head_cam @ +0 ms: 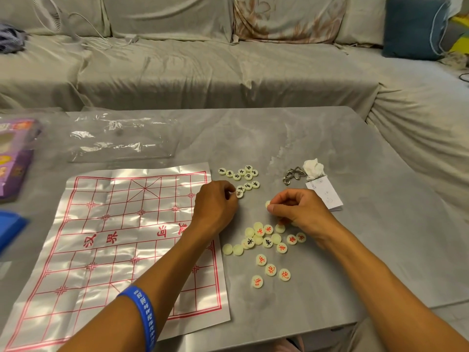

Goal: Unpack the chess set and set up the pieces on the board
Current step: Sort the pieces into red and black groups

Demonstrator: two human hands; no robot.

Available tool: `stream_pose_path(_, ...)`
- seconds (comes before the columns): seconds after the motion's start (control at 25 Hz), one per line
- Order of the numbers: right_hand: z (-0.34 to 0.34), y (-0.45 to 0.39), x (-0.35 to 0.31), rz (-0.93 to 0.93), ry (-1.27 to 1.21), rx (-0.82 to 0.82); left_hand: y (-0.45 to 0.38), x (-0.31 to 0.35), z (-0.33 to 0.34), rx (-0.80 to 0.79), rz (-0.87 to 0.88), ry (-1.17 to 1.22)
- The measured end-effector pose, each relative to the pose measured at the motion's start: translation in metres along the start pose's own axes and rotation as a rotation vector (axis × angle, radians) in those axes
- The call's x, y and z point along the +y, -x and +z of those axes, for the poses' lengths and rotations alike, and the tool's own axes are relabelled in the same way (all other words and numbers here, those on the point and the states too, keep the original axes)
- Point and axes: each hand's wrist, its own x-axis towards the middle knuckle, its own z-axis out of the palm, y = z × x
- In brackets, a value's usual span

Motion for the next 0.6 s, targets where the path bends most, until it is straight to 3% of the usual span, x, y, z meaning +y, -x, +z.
stream_pose_path(0.36,-0.005,0.013,-0.005,0.02,0.013,-0.017,0.03,-0.002,-0.018,-0.032,0.024,0.012)
stream_pose_path(0.6,-0.027,0.055,0.009,0.076,0.508,-0.252,0.072,0.002,-0.019,-0.323,0.188,-0.085)
